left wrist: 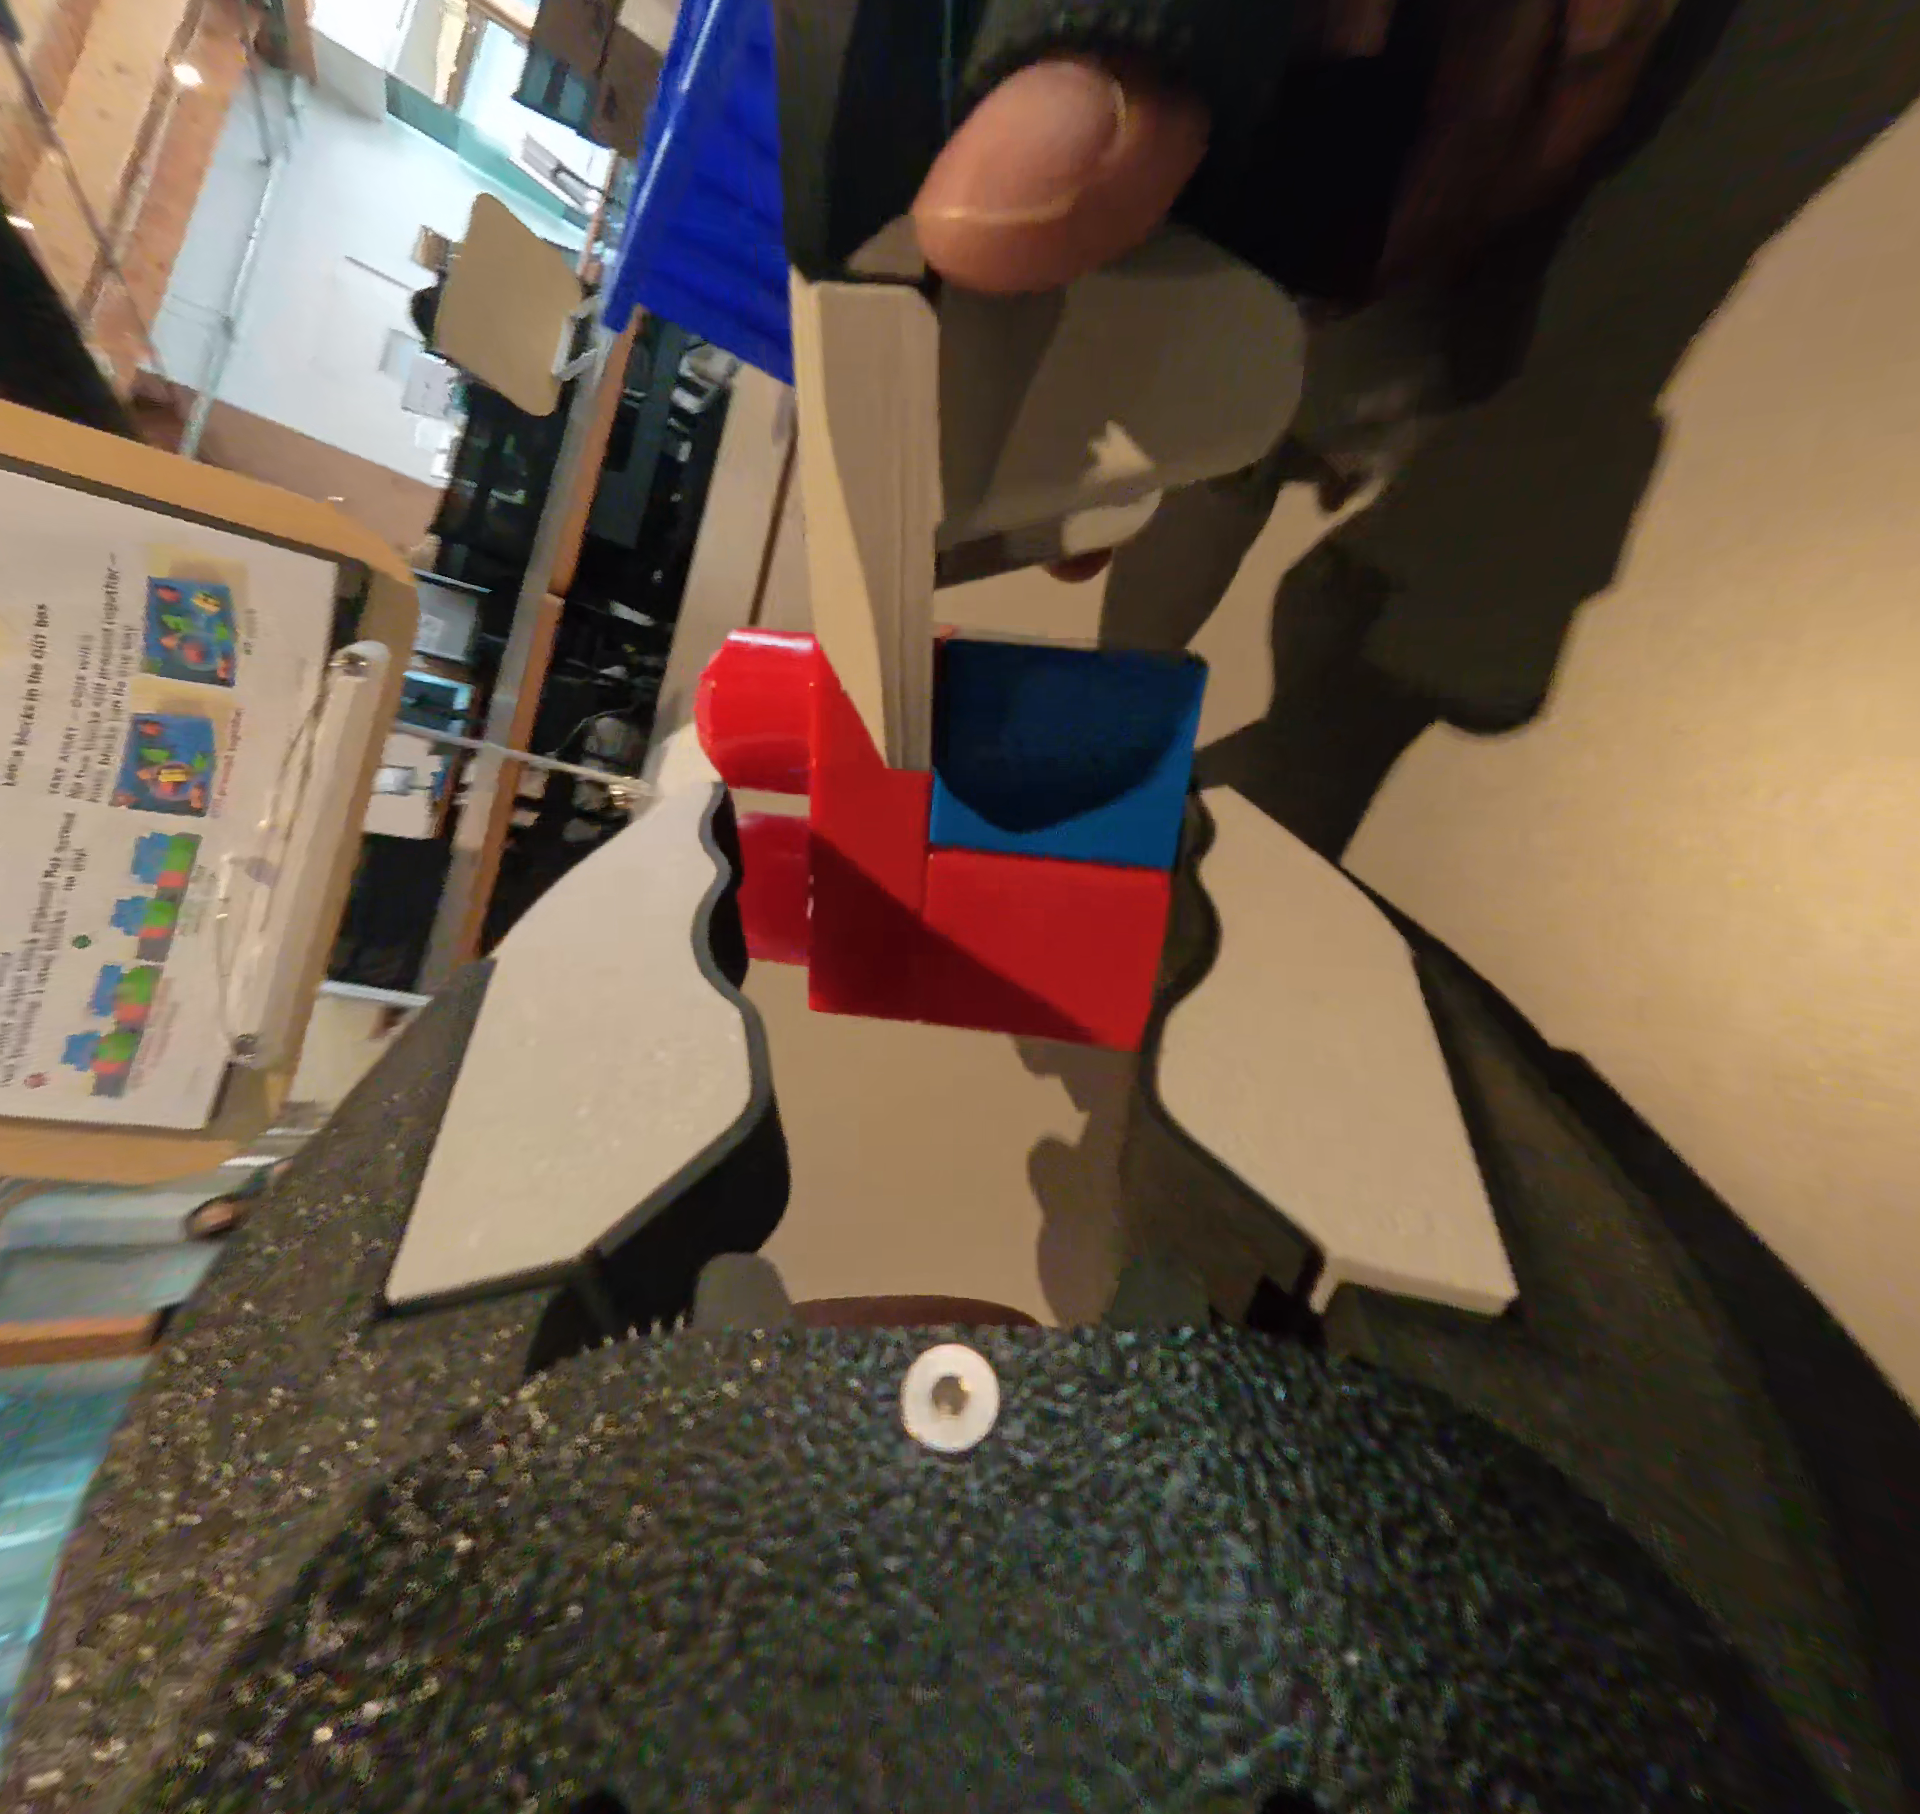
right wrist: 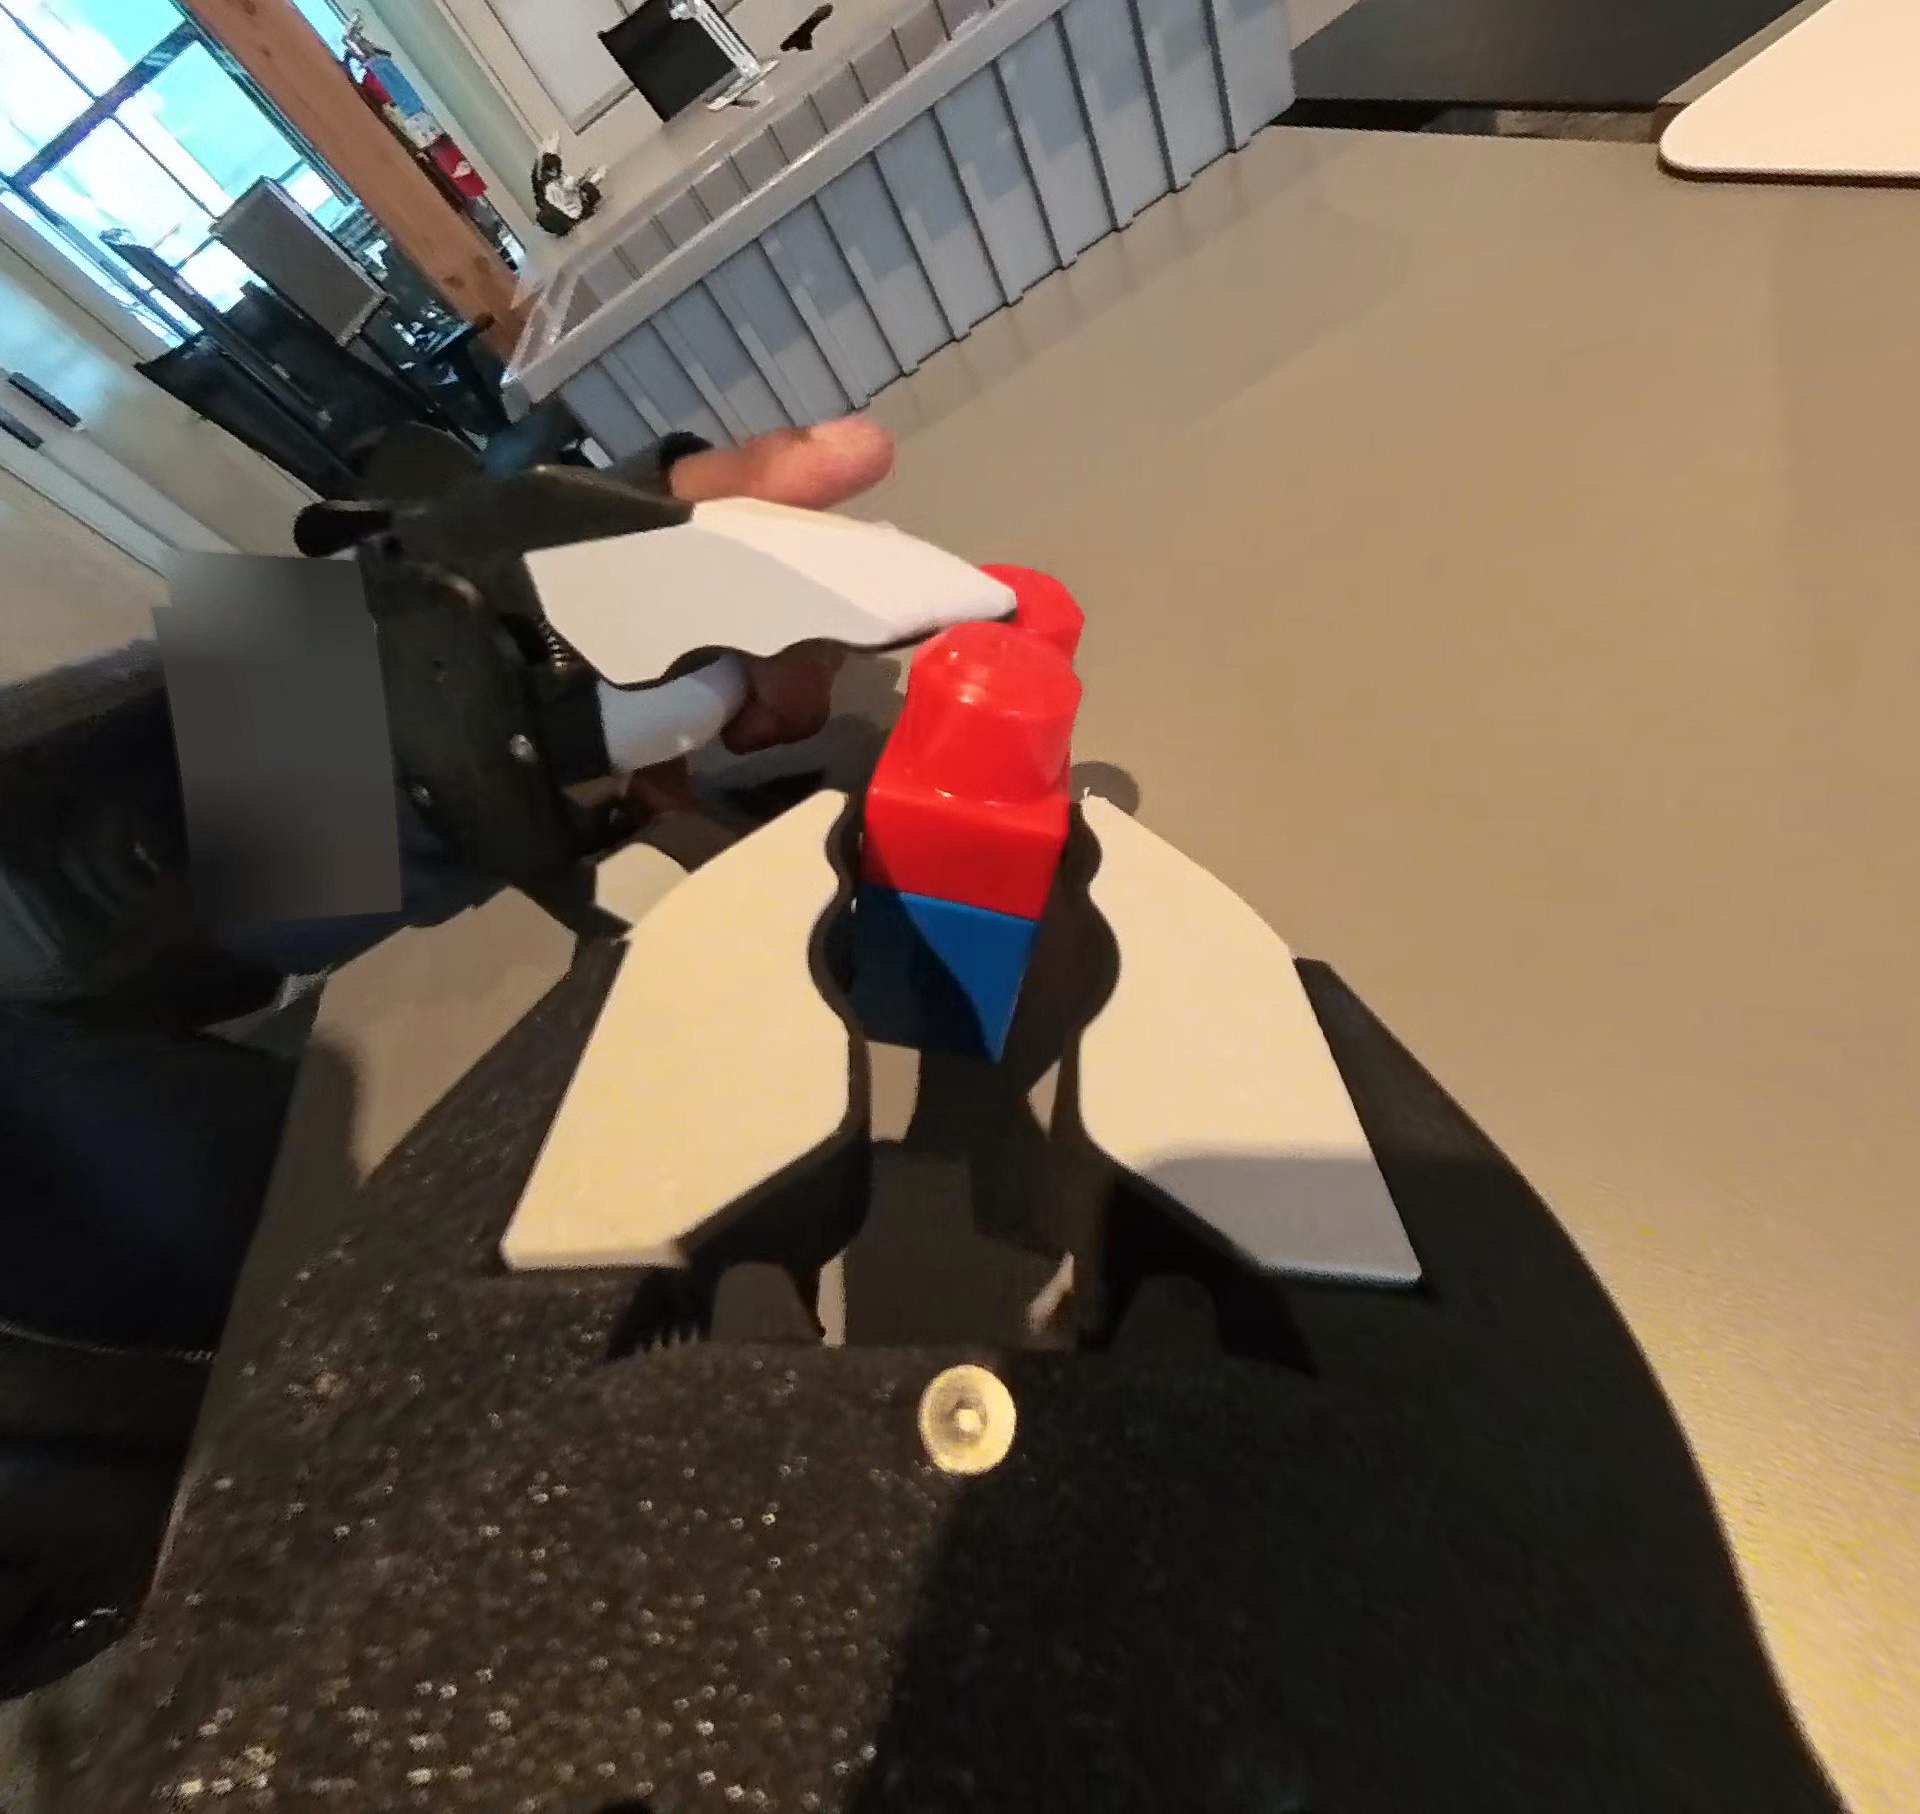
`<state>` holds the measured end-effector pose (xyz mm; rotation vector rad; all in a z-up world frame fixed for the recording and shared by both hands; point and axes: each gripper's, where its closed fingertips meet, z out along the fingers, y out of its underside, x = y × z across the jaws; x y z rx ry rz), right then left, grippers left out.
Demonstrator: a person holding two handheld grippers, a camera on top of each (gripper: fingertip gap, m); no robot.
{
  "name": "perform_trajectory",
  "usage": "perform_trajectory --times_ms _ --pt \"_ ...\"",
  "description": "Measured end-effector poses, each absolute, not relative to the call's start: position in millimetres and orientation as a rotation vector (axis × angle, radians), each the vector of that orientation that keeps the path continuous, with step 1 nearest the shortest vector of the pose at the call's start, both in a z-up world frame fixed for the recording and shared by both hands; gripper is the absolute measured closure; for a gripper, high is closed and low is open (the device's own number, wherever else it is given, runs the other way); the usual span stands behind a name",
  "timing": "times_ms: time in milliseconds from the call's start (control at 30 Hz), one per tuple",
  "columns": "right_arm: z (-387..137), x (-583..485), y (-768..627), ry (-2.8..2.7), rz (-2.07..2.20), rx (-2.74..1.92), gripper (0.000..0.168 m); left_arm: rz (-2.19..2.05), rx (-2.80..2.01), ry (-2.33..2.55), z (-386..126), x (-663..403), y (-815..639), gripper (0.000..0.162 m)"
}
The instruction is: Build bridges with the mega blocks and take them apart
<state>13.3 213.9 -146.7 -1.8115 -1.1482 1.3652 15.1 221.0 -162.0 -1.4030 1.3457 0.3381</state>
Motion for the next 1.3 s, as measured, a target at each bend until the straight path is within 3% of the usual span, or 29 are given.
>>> perform_trajectory --times_ms 267,633,833,1067,1200,1300 --pt "-146.7 21.0 215.6 -1.206 1.371 -1.788 0.132 -0.055 -1.512 1.242 -144.3 -5.1 205.7 0.083" --pt "-121.8 22.4 173.7 -1.452 1.483 -1.4 0.132 -1.023 -1.715 0.916 -129.8 14.2 177.2 0.097" --pt "-118.6 20.5 168.2 -1.423 1.576 -1.398 0.132 -1.193 -1.719 0.889 -129.3 18.9 169.9 0.123" --pt "-117.5 19.3 181.4 -1.281 1.65 -1.528 0.132 -1.313 -1.739 0.735 -123.4 13.4 179.8 0.126" --pt "-122.4 20.1 184.2 -1.267 1.661 -1.602 0.121 -1.416 -1.706 0.597 -114.1 10.4 186.7 0.126" --pt "-125.9 18.3 176.6 -1.305 1.679 -1.625 0.125 -1.463 -1.704 0.534 -112.5 13.3 188.7 0.126"
